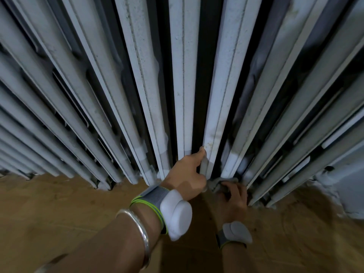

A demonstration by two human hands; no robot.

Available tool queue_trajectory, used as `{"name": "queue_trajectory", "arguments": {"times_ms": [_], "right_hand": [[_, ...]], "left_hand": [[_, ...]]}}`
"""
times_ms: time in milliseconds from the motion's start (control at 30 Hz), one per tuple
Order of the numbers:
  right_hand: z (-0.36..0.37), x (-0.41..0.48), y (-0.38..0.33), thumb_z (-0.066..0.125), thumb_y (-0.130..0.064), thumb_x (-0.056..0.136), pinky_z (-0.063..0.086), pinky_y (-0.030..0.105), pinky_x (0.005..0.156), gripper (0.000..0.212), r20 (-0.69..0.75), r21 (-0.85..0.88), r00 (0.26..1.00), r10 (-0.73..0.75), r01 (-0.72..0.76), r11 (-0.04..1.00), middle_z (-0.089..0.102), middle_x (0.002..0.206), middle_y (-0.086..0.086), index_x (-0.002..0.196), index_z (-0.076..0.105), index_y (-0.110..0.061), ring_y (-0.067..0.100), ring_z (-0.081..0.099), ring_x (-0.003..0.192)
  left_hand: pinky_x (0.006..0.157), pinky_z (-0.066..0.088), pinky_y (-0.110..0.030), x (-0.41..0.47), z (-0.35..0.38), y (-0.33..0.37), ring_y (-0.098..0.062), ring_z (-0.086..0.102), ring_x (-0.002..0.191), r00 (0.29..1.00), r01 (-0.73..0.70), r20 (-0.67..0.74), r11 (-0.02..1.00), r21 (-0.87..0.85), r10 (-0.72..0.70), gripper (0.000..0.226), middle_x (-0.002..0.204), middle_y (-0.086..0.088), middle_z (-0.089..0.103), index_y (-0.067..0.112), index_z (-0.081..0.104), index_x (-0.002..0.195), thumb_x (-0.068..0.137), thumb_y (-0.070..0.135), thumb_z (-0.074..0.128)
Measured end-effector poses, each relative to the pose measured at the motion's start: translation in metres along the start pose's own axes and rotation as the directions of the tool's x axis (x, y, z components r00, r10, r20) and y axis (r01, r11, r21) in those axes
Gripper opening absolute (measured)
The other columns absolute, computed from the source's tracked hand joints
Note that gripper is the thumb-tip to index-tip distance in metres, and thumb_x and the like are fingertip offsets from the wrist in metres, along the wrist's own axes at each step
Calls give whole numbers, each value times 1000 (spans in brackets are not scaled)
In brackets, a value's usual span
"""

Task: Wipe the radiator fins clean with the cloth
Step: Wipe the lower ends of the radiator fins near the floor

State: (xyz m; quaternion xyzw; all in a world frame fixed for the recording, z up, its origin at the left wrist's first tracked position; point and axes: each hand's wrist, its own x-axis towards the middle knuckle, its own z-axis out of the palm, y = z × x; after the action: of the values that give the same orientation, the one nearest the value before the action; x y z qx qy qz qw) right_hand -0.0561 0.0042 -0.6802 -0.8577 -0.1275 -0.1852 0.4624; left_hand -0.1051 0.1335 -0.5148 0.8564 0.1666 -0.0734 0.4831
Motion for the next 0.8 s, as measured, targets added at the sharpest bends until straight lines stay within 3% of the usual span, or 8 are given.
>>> {"name": "queue_trajectory", "arguments": {"times_ms": [67,133,233,333,433,533,667,800], "right_hand": [[-1,-1,4,72,12,71,54,43,81,25,63,-20,997,49,-48,999,61,103,27,92,71,-2,45,62,89],[-4,-2,7,69,10,75,46,25,77,26,122,-19,981,152,-151,988,61,105,22,96,70,-4,40,61,90],[-11,-4,9,62,-5,84,32,3,71,15,119,53,955,273,-281,958,58,104,19,98,66,-4,28,54,91],[-27,2,-4,62,-15,82,35,4,73,14,-63,161,980,190,-178,971,56,91,16,90,63,-4,20,53,82],[-45,19,-21,56,-21,77,36,9,72,18,-252,252,959,132,-67,965,53,88,18,85,59,-5,10,47,80],[-64,42,-40,53,-16,77,40,23,72,14,-374,242,927,35,61,968,52,88,16,88,58,-7,18,50,81],[-80,62,-51,56,-9,79,47,42,78,18,-446,246,893,-65,192,950,52,97,16,95,61,-3,30,54,89],[-77,66,-49,55,-12,84,45,30,88,21,-427,207,899,-100,205,957,50,104,19,100,63,-1,28,53,96]], "left_hand": [[102,31,-20,-1,1,1,-20,37,136,1000,-2,-11,1000,10,2,81,154,0,28,28,12,150,85,-4,48],[102,31,-20,-2,2,4,-21,38,136,999,11,-33,1000,29,-10,79,152,-2,31,24,14,150,85,-3,49],[103,41,-35,-7,14,14,-29,49,124,989,72,-139,973,220,-42,52,134,-12,51,9,39,139,88,6,49],[95,46,-39,-11,26,22,-30,55,114,981,142,-164,950,280,-98,36,122,-12,58,7,51,124,88,9,48],[111,34,-35,-9,33,26,-24,42,133,995,81,-68,978,191,-69,54,144,-9,44,14,39,142,89,5,47],[113,29,-31,-6,36,34,-21,35,138,997,26,-70,991,135,-17,61,149,-4,38,18,31,146,90,3,47],[112,30,-28,-2,41,39,-22,35,138,998,-5,-66,996,93,11,65,151,-4,35,23,23,149,91,0,42],[110,33,-29,2,47,38,-23,36,137,999,-9,-48,998,56,12,73,152,-3,32,26,15,150,89,-1,45]]}}
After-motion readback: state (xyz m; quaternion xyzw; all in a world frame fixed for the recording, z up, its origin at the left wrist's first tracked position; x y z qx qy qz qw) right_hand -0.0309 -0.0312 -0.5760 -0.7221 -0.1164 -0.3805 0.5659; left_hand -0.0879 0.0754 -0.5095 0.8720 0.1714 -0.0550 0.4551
